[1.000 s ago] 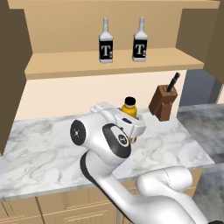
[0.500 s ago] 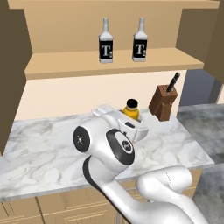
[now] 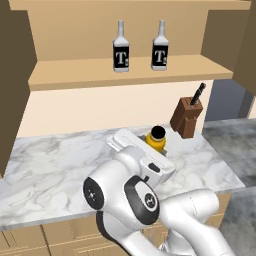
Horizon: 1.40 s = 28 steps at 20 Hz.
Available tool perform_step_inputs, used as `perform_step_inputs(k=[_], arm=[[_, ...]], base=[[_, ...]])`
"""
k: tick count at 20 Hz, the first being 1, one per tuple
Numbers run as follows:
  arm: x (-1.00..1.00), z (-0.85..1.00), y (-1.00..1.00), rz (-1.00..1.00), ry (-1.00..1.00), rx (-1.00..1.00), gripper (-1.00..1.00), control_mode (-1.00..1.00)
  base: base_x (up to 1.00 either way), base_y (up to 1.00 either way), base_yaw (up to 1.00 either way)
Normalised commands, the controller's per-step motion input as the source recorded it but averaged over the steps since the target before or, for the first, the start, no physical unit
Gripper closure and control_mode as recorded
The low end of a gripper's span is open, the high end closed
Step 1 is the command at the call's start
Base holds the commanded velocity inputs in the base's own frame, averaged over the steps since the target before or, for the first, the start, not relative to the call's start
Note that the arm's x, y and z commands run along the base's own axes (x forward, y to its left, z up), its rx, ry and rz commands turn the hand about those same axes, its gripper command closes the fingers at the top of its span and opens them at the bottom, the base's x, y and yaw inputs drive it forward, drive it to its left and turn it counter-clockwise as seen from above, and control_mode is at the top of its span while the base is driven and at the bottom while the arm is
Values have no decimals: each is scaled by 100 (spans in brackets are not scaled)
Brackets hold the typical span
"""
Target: Sort all alcoholic drinks to one cabinet, and non-alcoholic drinks to the other.
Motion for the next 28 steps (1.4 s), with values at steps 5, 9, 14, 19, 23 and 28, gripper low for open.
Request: perform_step_inputs(k=[5, 9, 14, 19, 23, 28], arm=[[-12, 0, 0, 0, -4, 0, 100, -100], [0, 0, 0, 0, 0, 0, 100, 100], [0, 0, 0, 0, 0, 0, 100, 100], [0, 0, 0, 0, 0, 0, 100, 100], [0, 0, 0, 0, 0, 0, 100, 100], [0, 0, 0, 0, 0, 0, 100, 100]], base=[[0, 0, 0], [-1, 0, 0], [-31, 0, -3], [-62, 13, -4], [-59, 27, -1], [-47, 48, 0]])
